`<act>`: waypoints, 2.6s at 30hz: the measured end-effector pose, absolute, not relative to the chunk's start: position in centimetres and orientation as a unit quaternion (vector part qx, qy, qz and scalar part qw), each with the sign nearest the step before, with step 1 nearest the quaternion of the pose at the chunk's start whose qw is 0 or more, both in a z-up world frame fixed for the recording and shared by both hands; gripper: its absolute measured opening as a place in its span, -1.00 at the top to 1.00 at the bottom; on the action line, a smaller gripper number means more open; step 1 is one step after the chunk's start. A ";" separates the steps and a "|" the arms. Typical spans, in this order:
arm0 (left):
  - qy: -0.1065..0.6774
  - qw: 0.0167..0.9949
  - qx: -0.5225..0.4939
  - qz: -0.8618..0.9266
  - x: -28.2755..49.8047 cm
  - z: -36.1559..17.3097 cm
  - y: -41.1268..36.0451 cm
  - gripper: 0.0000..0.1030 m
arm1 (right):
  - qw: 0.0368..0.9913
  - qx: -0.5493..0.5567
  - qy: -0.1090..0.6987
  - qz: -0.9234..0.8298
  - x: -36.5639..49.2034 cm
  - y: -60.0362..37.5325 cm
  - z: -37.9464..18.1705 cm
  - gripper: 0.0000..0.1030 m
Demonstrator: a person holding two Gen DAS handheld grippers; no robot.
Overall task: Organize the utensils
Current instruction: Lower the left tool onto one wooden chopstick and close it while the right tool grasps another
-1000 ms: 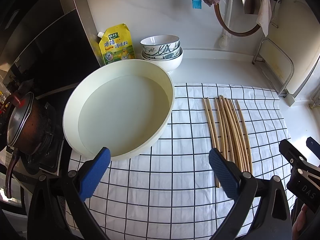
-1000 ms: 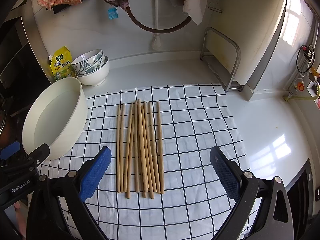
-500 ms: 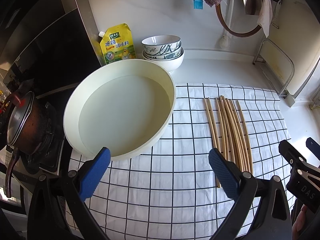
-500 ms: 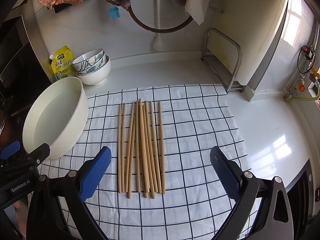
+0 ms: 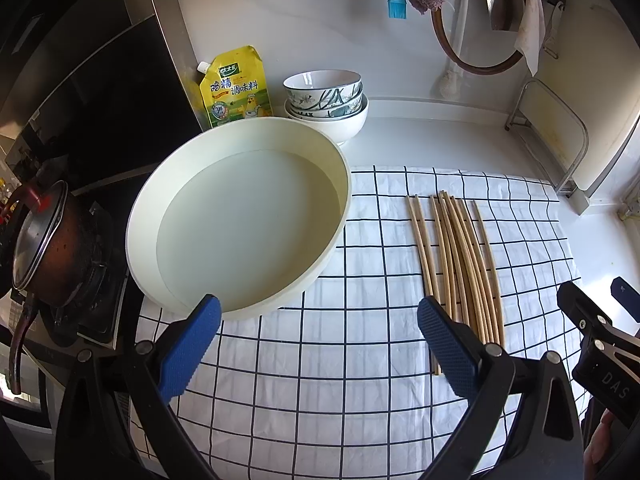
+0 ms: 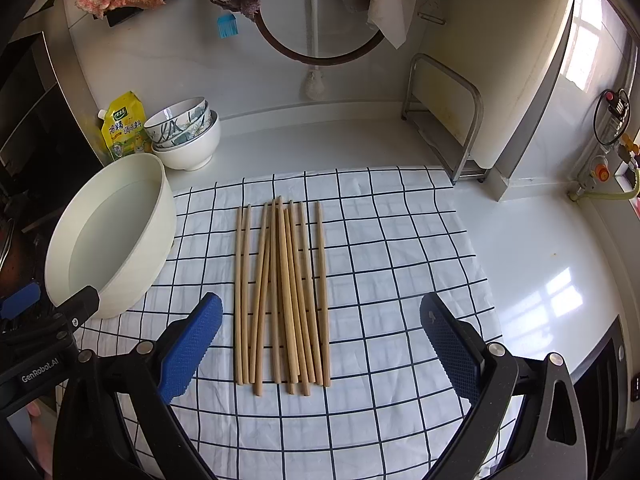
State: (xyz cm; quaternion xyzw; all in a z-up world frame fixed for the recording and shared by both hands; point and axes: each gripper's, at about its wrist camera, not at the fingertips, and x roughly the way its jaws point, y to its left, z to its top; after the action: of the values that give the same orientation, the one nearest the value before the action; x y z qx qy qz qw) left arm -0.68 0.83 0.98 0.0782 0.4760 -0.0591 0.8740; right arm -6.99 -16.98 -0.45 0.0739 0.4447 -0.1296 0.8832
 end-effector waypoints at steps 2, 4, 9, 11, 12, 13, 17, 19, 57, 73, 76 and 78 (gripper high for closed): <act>0.476 0.874 0.078 -0.059 -0.7 1.0 0.8 -0.88 | 0.883 0.074 0.445 -0.129 -7.1 -17.0 -0.5 -0.84; 0.477 0.874 0.078 -0.059 -0.7 0.9 0.8 -0.88 | 0.883 0.074 0.446 -0.129 -7.1 -17.0 -0.6 -0.84; 0.484 0.870 0.075 -0.062 -0.7 0.2 0.6 -0.88 | 0.882 0.079 0.449 -0.120 -7.3 -17.6 -1.3 -0.84; 0.489 0.867 0.073 -0.067 -0.5 -0.4 0.3 -0.88 | 0.882 0.080 0.451 -0.117 -7.4 -18.2 -1.6 -0.84; 0.493 0.864 0.072 -0.069 -0.4 -0.8 0.0 -0.88 | 0.882 0.081 0.451 -0.113 -7.4 -18.7 -1.9 -0.84; 0.496 0.863 0.071 -0.072 -0.4 -1.2 -0.1 -0.88 | 0.881 0.081 0.452 -0.111 -7.5 -19.0 -2.1 -0.84; 0.502 0.858 0.068 -0.081 -0.1 -2.6 -1.0 -0.88 | 0.876 0.072 0.461 -0.120 -7.2 -20.5 -3.6 -0.84; 0.502 0.858 0.067 -0.083 0.0 -3.3 -1.5 -0.88 | 0.874 0.068 0.465 -0.121 -6.9 -21.2 -4.5 -0.84; 0.522 0.848 0.060 -0.068 4.4 -11.6 -6.1 -0.88 | 0.857 0.010 0.507 -0.095 0.3 -23.5 -14.5 -0.83; 0.529 0.843 0.077 -0.061 4.6 -12.6 -7.0 -0.88 | 0.858 0.019 0.502 -0.107 -0.2 -25.4 -14.4 -0.83; 0.532 0.841 0.078 -0.058 4.6 -12.8 -6.7 -0.88 | 0.858 0.021 0.502 -0.106 -0.2 -25.6 -14.5 -0.83; 0.533 0.841 0.080 -0.056 4.6 -13.0 -6.7 -0.88 | 0.858 0.020 0.502 -0.106 -0.2 -25.6 -14.5 -0.83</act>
State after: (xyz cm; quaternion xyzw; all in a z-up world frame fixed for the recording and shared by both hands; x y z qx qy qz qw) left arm 4.62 -6.70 -12.99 0.0799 0.5329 -0.0562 0.8405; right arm -0.22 -25.57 -14.51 0.0205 0.5016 -0.1056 0.8584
